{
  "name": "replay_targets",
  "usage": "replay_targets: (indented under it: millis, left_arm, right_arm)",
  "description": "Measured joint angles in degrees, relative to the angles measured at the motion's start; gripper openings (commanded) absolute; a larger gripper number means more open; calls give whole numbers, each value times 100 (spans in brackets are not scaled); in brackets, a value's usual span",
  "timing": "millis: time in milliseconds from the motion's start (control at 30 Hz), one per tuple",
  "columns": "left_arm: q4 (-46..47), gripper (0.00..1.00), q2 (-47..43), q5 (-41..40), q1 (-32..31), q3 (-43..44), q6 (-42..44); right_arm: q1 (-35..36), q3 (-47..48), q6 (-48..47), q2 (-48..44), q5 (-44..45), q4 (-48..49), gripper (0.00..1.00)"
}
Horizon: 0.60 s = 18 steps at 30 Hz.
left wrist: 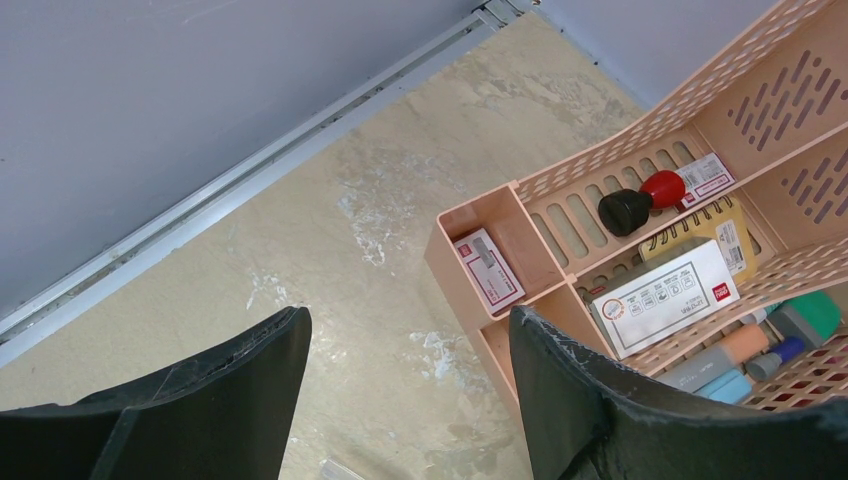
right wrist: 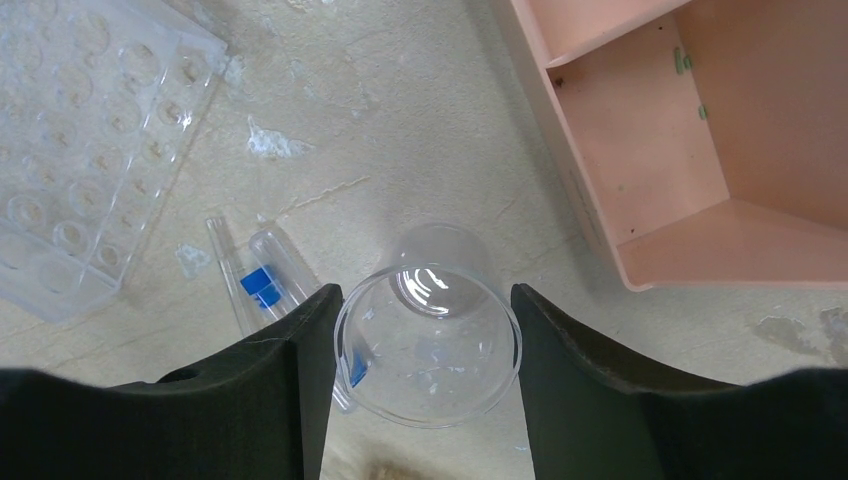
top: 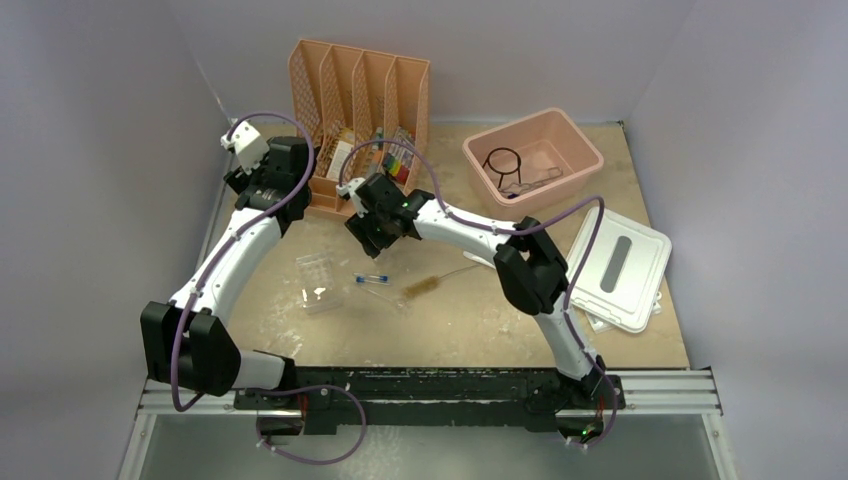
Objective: Organize the chemistry lab equipment
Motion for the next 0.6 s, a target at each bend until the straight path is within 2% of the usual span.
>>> replay_targets:
  millis: [267,400,600]
  left_arm:
    - [0,72,0,-11,0,0,2]
    - [0,72,0,-57,2,0,13]
    - [2,72,0,-190,96,0,153]
  right_arm:
    - [0,-98,35,-116,-4,-17,50]
    - [-39,-313,33,-496,-79,-20,50]
    - [-350,-310,197,-1287,-643,-17,50]
